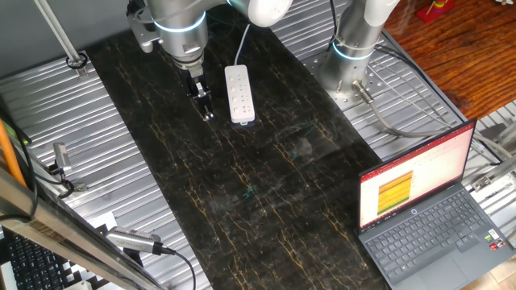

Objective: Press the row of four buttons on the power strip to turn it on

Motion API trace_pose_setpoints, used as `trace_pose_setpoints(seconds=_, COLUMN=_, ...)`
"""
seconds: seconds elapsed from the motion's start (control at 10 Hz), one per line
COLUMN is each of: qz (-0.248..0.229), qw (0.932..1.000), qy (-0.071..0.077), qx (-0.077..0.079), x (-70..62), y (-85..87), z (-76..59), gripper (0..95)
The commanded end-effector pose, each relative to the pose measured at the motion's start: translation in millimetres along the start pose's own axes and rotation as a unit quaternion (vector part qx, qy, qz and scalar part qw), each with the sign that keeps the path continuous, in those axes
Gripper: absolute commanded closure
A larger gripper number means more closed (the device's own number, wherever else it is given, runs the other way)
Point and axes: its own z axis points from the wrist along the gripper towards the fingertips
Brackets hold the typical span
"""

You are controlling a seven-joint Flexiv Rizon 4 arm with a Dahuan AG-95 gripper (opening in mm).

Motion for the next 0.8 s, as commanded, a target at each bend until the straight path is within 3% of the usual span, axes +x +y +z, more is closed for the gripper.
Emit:
trace_pose_setpoints(seconds=0.1, qz=-0.106, qw=0.9942, qy=-0.018, qx=-0.002, x=0.1, y=-0.1, z=0.1, gripper=0.0)
trace_pose_setpoints(seconds=0.2, qz=-0.106, qw=0.9942, qy=-0.017, qx=0.001, x=0.1, y=-0.1, z=0.1, gripper=95.0)
trace_pose_setpoints(seconds=0.8, qz=-0.107, qw=0.9941, qy=-0.017, qx=0.001, x=0.1, y=-0.1, z=0.1, gripper=95.0)
